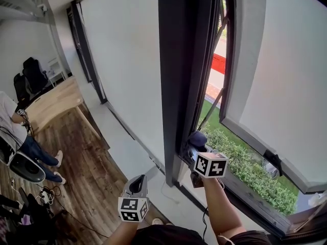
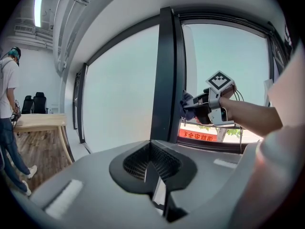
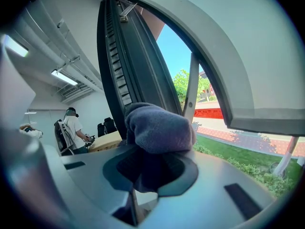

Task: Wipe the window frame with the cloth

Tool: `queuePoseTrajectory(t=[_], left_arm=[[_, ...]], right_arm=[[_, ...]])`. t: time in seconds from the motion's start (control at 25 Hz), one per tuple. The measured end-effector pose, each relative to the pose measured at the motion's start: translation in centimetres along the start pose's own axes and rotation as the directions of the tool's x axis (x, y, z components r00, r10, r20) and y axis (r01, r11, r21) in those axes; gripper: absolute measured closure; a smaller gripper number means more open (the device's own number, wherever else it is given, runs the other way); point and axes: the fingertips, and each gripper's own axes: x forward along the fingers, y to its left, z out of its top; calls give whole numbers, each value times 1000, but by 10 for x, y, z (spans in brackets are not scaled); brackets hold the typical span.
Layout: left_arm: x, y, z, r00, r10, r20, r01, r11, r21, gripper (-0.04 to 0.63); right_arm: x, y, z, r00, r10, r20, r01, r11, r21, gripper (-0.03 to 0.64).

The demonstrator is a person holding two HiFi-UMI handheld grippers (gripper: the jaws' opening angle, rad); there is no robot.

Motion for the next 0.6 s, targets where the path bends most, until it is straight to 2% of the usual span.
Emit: queuePoseTrajectory(t=[0.6], left_arm=[[-5,9,-1,1000,1,0,-1,1000,-3,589]], right_arm=[[2,-2,-6,998,-49,-28,48,998,-36,548]])
